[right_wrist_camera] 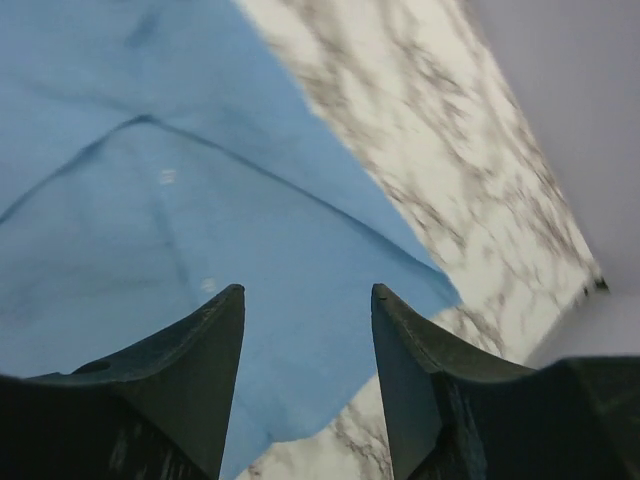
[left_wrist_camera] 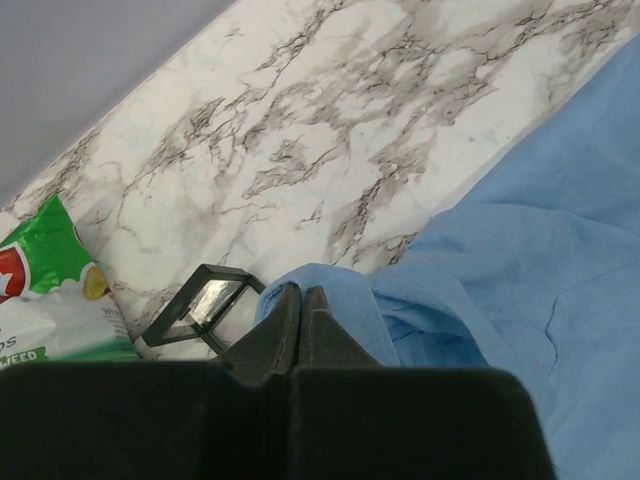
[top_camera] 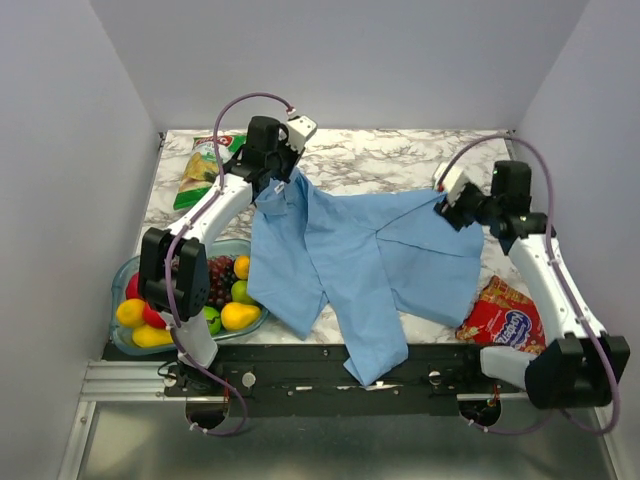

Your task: Remove the brooch from the garment

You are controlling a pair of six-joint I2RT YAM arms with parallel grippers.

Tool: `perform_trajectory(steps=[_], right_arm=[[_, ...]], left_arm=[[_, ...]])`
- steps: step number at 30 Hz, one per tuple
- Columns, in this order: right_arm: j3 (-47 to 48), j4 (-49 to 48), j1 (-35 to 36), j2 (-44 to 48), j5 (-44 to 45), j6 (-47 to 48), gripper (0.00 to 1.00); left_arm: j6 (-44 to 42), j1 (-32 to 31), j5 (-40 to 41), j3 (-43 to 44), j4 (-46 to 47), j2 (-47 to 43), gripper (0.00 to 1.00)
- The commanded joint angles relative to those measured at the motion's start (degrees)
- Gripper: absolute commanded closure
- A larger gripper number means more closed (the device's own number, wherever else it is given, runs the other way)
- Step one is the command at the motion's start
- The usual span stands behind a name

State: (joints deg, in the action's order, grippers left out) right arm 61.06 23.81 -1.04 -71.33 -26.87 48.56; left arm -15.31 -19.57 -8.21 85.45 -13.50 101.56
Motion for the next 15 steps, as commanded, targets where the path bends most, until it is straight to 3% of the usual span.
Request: perform_trajectory(steps=[1, 6, 10, 12, 15], right_arm=[[-6.5, 24.7, 10.2, 7.7, -14.5, 22.0, 0.39], [-14.5, 33.9, 23.1, 11.1, -14.2, 38.4, 0.39], [-18.9, 42.3, 28.5, 10.0, -15.7, 52.2, 0.37], [-22.4, 42.4, 30.9, 10.5, -17.2, 57.3, 0.3], [-24.9, 38.8, 34.7, 10.7, -19.2, 57.3, 0.25]], left_arm=[[4.0, -0.3, -2.3, 2.9, -3.3, 0.7, 1.0], [7.4, -0.4, -4.3, 3.4, -3.4, 1.5, 1.0], [10.0, -0.4, -4.6, 2.5, -2.0, 1.7, 1.0], [12.0, -0.4, -4.5, 2.4, -1.4, 2.0, 1.0], [14.3, -0.4, -4.3, 1.9, -0.7, 1.9, 1.0]])
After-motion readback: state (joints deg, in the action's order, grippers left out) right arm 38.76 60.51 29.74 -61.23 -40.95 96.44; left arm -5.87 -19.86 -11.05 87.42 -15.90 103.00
